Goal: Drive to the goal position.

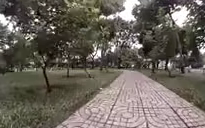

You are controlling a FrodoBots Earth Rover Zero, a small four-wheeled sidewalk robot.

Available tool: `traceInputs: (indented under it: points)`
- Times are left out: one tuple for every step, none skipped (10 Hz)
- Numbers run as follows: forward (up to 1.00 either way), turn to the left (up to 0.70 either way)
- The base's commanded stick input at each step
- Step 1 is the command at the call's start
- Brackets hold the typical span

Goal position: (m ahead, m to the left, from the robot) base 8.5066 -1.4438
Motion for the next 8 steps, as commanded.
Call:
traceInputs:
  points:
    - [0.0, -0.45]
    - [0.0, -0.45]
    - [0.0, -0.45]
    - [0.31, -0.37]
    - [0.7, -0.27]
    - [0.7, -0.27]
    - [0.7, -0.14]
    - [0.7, -0.01]
